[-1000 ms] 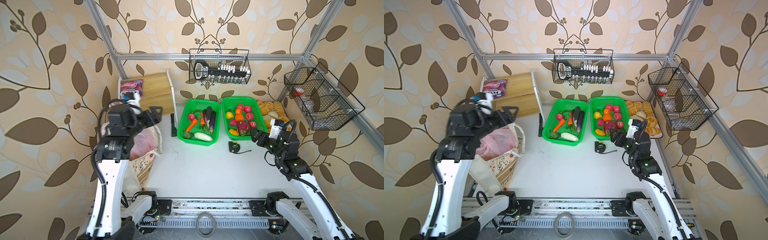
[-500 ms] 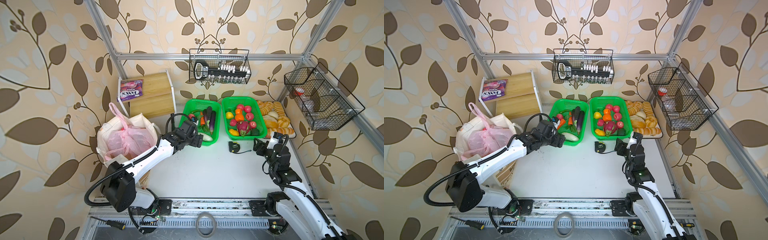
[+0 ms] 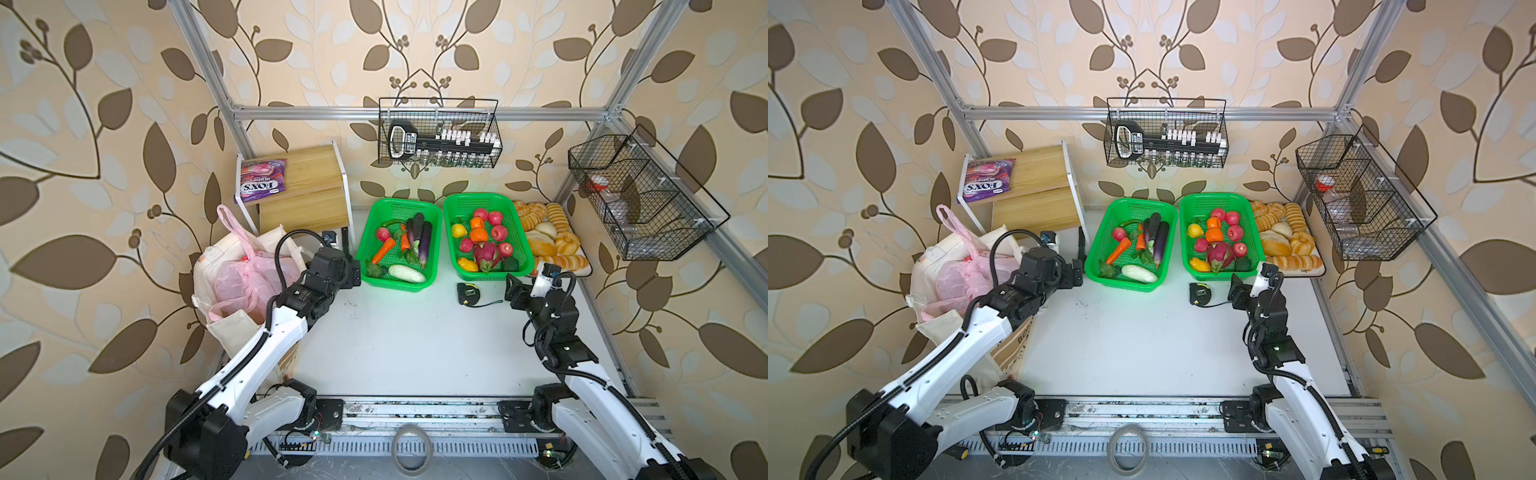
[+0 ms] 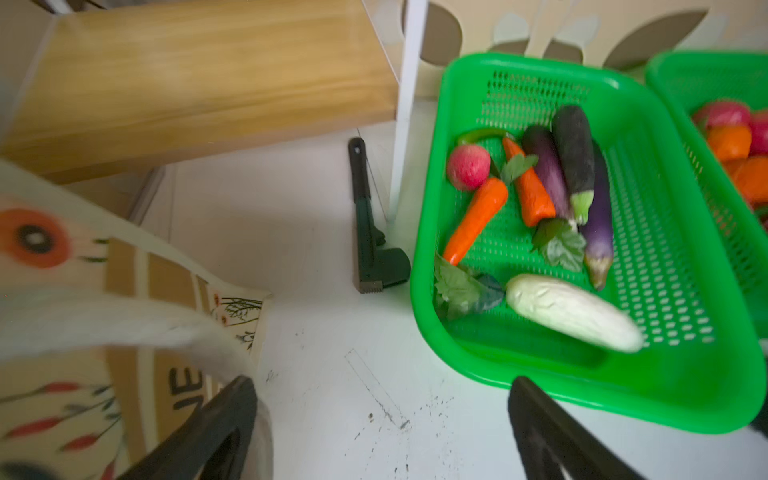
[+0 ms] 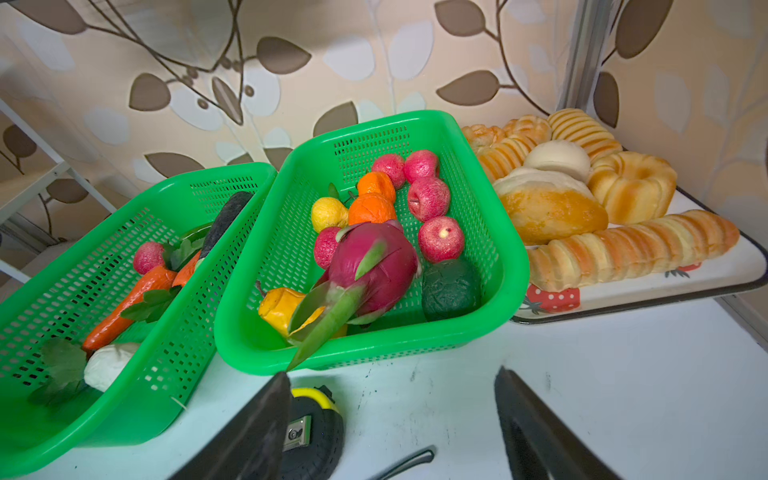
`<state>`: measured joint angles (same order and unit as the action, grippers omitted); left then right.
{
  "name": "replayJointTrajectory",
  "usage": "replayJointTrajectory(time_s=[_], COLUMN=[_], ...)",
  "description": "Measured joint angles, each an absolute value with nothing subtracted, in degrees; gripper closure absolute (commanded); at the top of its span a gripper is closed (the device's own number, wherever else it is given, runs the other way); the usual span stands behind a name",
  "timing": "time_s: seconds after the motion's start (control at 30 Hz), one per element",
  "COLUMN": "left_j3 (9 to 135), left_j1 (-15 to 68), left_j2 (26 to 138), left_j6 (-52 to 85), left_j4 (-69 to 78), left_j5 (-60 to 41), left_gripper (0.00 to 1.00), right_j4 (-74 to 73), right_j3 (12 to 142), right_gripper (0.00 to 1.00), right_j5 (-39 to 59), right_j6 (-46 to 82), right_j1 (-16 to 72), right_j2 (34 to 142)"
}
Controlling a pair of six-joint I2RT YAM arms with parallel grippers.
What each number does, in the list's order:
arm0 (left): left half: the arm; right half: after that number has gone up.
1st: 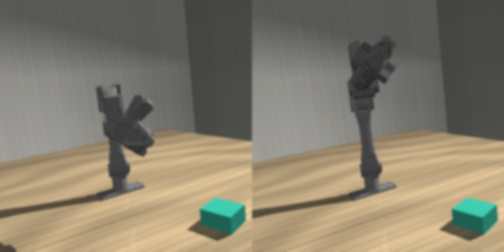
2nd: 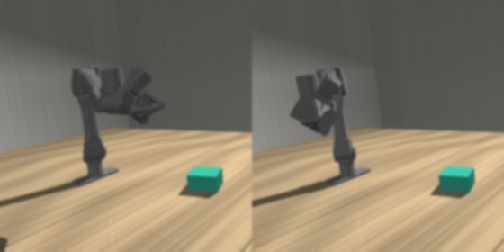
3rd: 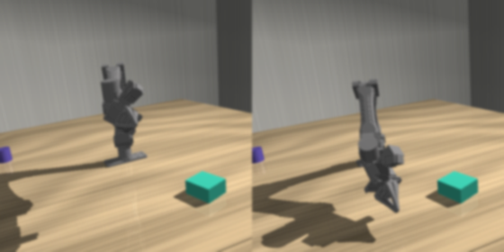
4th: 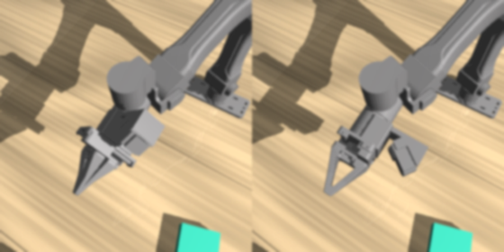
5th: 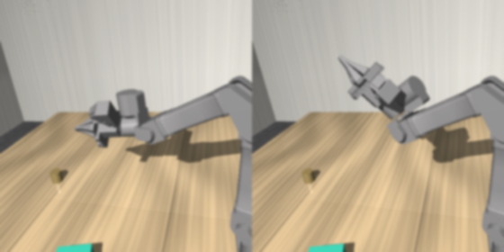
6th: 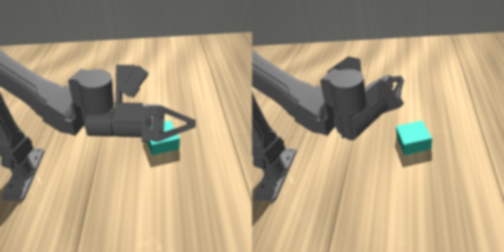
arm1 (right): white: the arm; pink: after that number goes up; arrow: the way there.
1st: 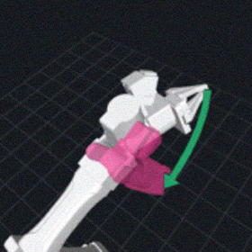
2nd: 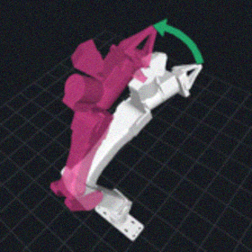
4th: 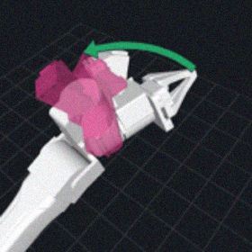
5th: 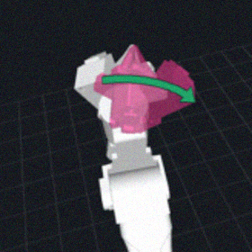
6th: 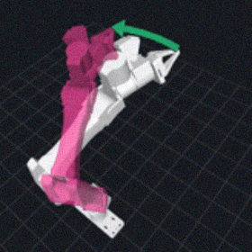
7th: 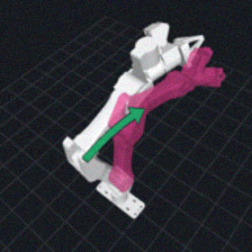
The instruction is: Place the mixed food into the grocery bags and tie them
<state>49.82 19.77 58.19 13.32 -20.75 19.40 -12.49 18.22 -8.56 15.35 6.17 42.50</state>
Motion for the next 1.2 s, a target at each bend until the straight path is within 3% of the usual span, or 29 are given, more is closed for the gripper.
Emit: replayJointTrajectory(time_s=[0.27,0.4,0.53,0.7,0.9,1.0,1.2], left_j3=[49.6,48.62,45.76,45.54,45.54,45.15,41.45], left_j1=[9.02,8.95,12.25,21.1,23.86,23.86,13.65], left_j2=[53.08,53.06,53.12,54.83,61.21,67.26,75.68], left_j6=[16.56,14.76,13.19,10.33,8.58,7.25,6.11], left_j4=[-24.25,-22.22,-17.91,-15.29,-11.86,-8.99,-2.59], left_j5=[21.85,11.53,-0.05,-5.67,-7.35,-2.94,-0.19], left_gripper=[0.01,0.07,0.06,0.06,0.03,0.03,0.03], right_j4=[-13.28,-16.01,-18.46,-22.94,-27.24,-31.0,-39.38], right_j3=[18.22,18.33,19.7,21.58,21.74,21.71,20.97], right_gripper=[0.23,0.23,0.22,0.22,0.22,0.22,0.22], right_j5=[-8.01,-8.58,-9.63,-10.81,-13.63,-14.57,-12.75], right_j6=[13.5,11.09,9.67,8.4,6.61,5.13,3.6], right_j1=[6.39,6.39,6.39,6.44,6.42,6.13,2.63], right_j2=[43.05,45.67,49.93,54.72,59.16,62.0,68.84])
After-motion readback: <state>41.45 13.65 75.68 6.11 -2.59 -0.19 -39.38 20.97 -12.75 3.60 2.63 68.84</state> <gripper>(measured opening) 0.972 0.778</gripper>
